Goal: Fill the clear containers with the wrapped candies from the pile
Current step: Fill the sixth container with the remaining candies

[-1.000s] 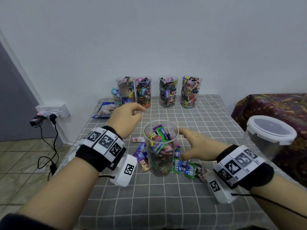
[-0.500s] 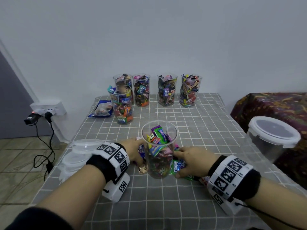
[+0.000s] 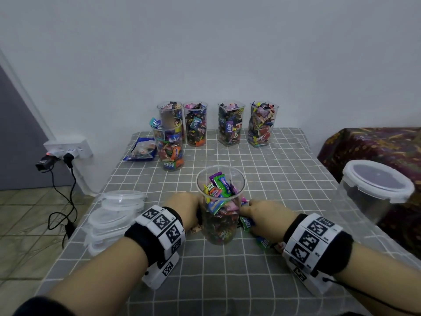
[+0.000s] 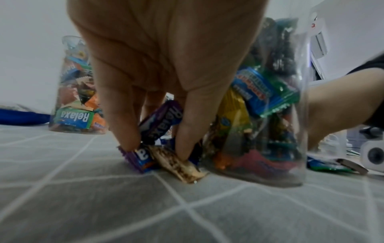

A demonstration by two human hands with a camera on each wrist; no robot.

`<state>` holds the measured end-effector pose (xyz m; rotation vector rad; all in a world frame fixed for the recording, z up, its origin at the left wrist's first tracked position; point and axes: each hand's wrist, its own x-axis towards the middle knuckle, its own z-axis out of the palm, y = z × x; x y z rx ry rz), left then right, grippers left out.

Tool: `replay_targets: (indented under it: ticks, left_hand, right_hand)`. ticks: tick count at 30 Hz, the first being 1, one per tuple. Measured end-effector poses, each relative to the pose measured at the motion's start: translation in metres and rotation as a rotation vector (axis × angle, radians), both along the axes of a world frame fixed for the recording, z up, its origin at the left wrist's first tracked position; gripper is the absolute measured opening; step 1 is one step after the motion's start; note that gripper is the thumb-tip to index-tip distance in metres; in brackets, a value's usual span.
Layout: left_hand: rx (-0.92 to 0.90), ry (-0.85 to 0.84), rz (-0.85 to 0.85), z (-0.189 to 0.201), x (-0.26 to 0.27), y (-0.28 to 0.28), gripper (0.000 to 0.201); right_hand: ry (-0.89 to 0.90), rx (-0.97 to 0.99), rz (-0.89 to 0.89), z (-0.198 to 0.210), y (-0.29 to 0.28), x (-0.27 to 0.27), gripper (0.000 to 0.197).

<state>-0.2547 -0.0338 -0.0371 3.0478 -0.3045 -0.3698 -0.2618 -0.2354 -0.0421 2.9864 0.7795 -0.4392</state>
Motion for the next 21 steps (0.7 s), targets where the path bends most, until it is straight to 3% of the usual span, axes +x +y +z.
replay_targets:
  ticks: [5,10,21]
  left_hand:
    - [-0.04,-0.014,0.029,0.001,0.0,0.003,0.022]
    - [-0.069,-0.077,0.072,0.006,0.001,0.009,0.022]
    - [-0.181,-0.144,0.1,0.012,-0.004,0.018,0.032]
  right_hand:
    - [-0.004,0.029,-0.049,-0.001,-0.003,0.001,0.049]
    - [-0.046,0.083,-0.106,0.007,-0.009,0.002,0.028]
    - [-0.14,0.238,-0.174,0.018,-0.018,0.001,0.023]
